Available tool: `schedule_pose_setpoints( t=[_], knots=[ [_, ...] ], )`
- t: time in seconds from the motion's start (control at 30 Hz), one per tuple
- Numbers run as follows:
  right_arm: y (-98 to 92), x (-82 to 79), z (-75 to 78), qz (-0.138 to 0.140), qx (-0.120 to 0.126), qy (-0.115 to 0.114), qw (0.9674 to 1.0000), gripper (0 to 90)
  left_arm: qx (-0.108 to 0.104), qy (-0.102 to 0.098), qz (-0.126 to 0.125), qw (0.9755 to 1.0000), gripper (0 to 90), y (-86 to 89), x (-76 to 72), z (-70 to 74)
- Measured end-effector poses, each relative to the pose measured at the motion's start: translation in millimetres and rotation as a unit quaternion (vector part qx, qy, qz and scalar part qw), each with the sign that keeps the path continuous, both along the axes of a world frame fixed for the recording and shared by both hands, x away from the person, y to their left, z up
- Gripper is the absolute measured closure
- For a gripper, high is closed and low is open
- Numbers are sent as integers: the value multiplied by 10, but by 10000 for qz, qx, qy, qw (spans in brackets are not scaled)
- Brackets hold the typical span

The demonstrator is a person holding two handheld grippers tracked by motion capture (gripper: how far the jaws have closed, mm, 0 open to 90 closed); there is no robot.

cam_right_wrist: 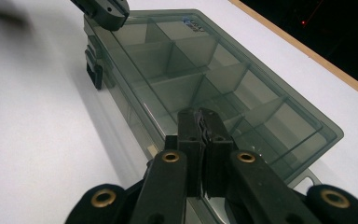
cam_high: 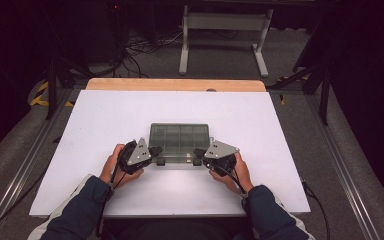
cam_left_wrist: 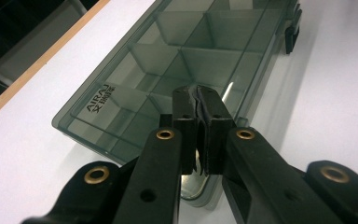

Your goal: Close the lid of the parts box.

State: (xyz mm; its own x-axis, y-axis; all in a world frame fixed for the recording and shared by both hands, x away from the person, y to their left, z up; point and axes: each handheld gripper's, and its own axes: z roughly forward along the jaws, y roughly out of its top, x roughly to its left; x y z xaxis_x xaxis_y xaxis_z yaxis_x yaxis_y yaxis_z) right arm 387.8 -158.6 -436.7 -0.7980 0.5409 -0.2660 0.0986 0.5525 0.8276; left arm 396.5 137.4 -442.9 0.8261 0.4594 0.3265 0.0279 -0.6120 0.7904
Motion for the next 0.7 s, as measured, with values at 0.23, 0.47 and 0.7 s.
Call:
schedule_pose_setpoints(
  t=[0.23, 0.47, 0.7],
  knots=[
    [-3, 15, -9, 28, 76, 37, 10000, 886, -101, 61, 36, 9999, 873, 29, 41, -22],
    [5, 19, -20, -21, -23, -133, 9999, 892, -135, 64, 28, 9999, 873, 30, 49, -27],
    [-15, 25, -13, -52, 11, -161, 9999, 894, -141, 20, 30, 9999, 862, 26, 42, -23]
  ],
)
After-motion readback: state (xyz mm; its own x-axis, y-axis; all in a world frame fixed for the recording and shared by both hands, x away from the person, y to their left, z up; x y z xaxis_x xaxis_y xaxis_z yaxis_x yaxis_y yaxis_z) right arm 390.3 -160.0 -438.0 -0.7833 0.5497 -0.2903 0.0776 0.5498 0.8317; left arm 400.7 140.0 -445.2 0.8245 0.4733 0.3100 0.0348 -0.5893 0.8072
